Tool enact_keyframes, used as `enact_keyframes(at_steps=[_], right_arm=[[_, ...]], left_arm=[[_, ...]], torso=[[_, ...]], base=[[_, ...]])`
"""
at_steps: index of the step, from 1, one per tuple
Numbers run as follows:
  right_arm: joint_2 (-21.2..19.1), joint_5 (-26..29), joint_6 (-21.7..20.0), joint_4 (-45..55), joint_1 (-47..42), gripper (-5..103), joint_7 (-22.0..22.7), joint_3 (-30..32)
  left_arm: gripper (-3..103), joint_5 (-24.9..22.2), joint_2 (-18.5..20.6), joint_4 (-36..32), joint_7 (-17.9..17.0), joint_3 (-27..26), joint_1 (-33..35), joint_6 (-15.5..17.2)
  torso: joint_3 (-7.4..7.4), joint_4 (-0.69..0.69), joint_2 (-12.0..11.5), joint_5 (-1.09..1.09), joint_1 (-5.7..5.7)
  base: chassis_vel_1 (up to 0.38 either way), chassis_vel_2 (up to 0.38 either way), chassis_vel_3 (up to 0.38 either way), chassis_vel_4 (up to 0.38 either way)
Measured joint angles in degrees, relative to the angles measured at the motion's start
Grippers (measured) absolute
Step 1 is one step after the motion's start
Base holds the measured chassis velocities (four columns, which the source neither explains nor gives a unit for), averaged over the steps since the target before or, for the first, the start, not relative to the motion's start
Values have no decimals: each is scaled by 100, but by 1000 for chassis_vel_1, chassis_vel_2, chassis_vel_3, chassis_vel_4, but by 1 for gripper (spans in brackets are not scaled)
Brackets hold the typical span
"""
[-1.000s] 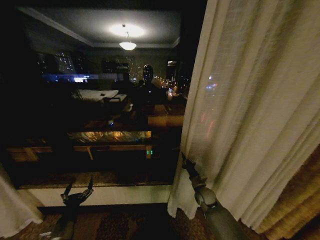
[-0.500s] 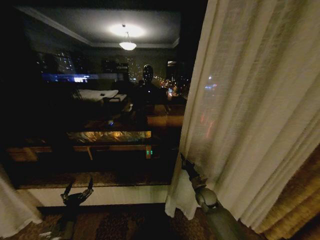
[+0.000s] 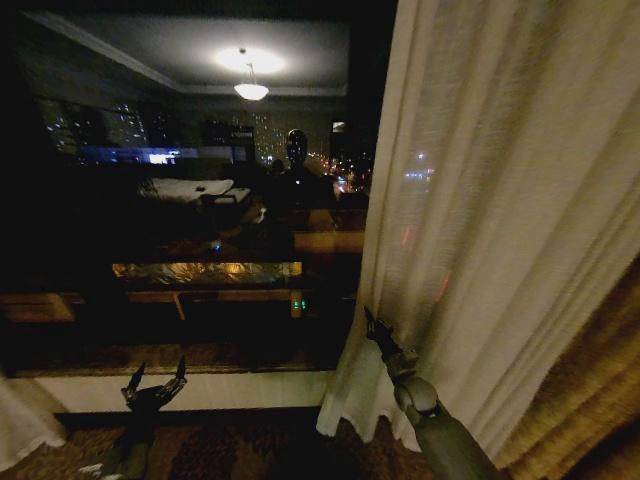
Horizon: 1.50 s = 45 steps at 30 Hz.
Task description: Open the curtains by pulling them apart, changing their state from closed to fully open.
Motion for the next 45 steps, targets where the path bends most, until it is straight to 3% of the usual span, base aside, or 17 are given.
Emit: enact_keyframes(at_steps=[17, 22, 24, 32, 38, 45], right_arm=[[-5, 64, 133, 39, 0, 0, 37, 56], [28, 8, 291, 101, -51, 0, 39, 93], [38, -125, 308, 146, -71, 0, 10, 83], [23, -392, 216, 206, -55, 0, 51, -141], [-20, -409, 99, -183, 137, 0, 232, -138], [-28, -143, 42, -1150, 556, 0, 675, 368]], left_arm=[[100, 0, -2, 0, 1, 2, 1, 0], [100, 0, -1, 0, 2, 2, 0, 0], [100, 0, 1, 0, 0, 0, 0, 0], [100, 0, 1, 0, -1, -3, 0, 0], [100, 0, 0, 0, -1, 0, 0, 0], [100, 0, 0, 0, -1, -1, 0, 0]], torso=[[0, -1, 0, 2, 0], [0, 0, 0, 2, 0], [0, 2, 0, -8, 0], [-1, 1, 0, -1, -1], [0, 0, 0, 1, 0], [-1, 2, 1, -2, 0]], base=[[-300, -312, 292, 300], [-17, -51, 26, 0], [0, 0, 0, 0], [30, 35, -38, -36], [0, 0, 0, 0], [0, 0, 0, 0]])
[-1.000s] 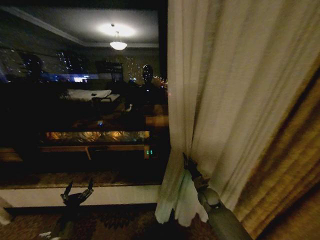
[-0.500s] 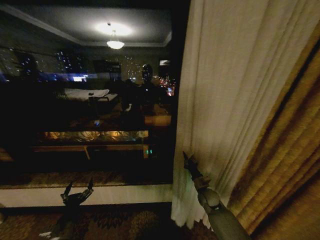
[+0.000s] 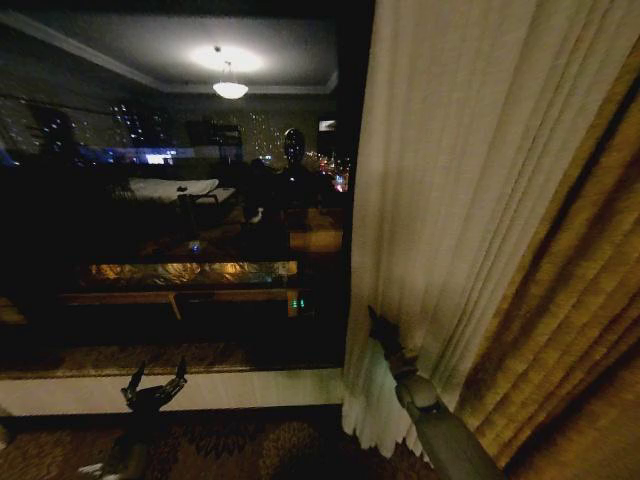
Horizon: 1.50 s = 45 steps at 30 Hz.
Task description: Open the curtains by pulling them apart, changing their state from closed to fully open.
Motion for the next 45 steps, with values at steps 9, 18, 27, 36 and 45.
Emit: enact_keyframes(at_steps=[9, 18, 27, 36, 45], right_arm=[[-232, -239, -619, -59, -45, 0, 997, 791], [-386, -641, -925, 46, -205, 0, 1630, 1111], [-366, 256, -973, 1223, -683, 13, 878, 607], [-412, 623, -1046, 2483, -1410, 45, 522, 29], [-418, 225, -998, 3243, -2058, 78, 730, -86]], left_arm=[[100, 0, 0, 0, 0, 1, 0, 0], [100, 0, 0, 0, 0, 1, 0, 0], [100, 0, 0, 0, 0, 1, 0, 0], [100, 0, 0, 0, 1, 1, 0, 0], [100, 0, 0, 0, 0, 1, 0, 0]], torso=[[1, -1, 0, 2, 0], [2, -2, -1, 4, 0], [1, -1, -1, 2, 0], [1, -1, -1, 1, 0], [0, -1, 0, 2, 0]], base=[[0, 0, 0, 0], [0, 0, 0, 0], [0, 0, 0, 0], [0, 0, 0, 0], [0, 0, 0, 0]])
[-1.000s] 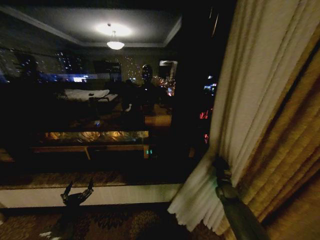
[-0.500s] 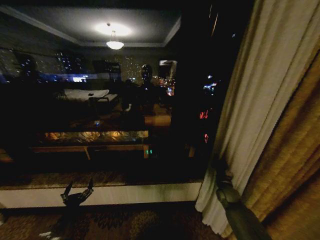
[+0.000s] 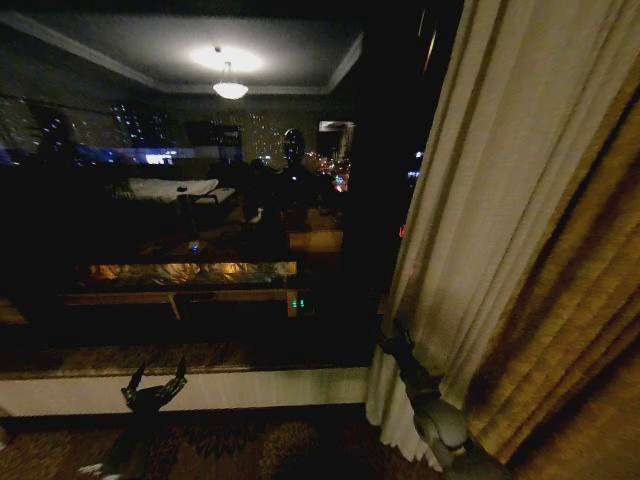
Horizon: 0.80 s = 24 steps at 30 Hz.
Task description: Open the curtains by pulling them apart, changing their state from closed to fully open.
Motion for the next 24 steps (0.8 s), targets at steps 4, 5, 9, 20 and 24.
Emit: enact_keyframes(at_steps=[4, 5, 9, 20, 24], right_arm=[[-23, -22, -7, 176, -146, 94, 69, -27], [-45, -27, -35, 269, -242, 98, -8, -33], [-56, -28, -43, 372, -370, 100, -174, -37], [-7, -28, 54, 409, -388, 100, -390, 7], [-5, -28, 47, 411, -386, 100, -393, 11]], left_arm=[[100, 0, 0, 0, 0, 0, 0, 0], [100, 0, 0, 0, 0, 0, 0, 0], [100, 0, 0, 0, 0, 0, 0, 0], [100, 0, 0, 0, 0, 0, 0, 0], [100, 0, 0, 0, 0, 0, 0, 0]], torso=[[0, 0, 0, 0, 0], [0, -1, 0, 0, 0], [0, -1, 0, 0, 0], [0, -1, 0, 0, 0], [0, -1, 0, 0, 0]], base=[[0, 0, 0, 0], [0, 0, 0, 0], [0, 0, 0, 0], [0, 0, 0, 0], [0, 0, 0, 0]])
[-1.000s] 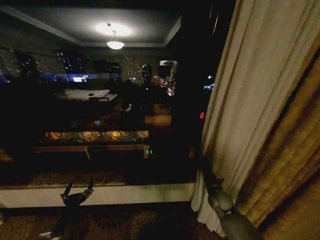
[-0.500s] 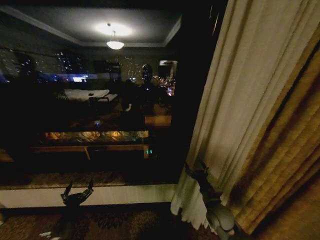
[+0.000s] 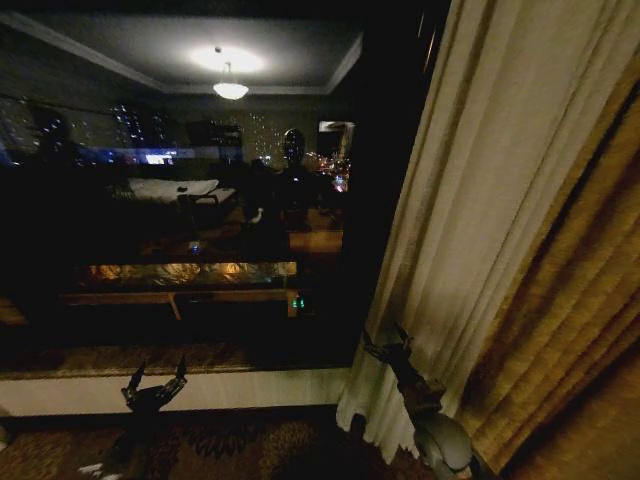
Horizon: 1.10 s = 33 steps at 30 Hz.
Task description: Open the curtains by pulling them apart, changing their state from closed to fully open.
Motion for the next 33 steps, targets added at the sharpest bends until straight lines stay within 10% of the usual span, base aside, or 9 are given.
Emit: enact_keyframes(at_steps=[33], right_arm=[[4, -3, -2, -12, 15, 100, 3, 6]], left_arm=[[100, 0, 0, 0, 0, 0, 0, 0]], torso=[[0, 0, 0, 0, 0]], base=[[78, 61, -75, -62]])
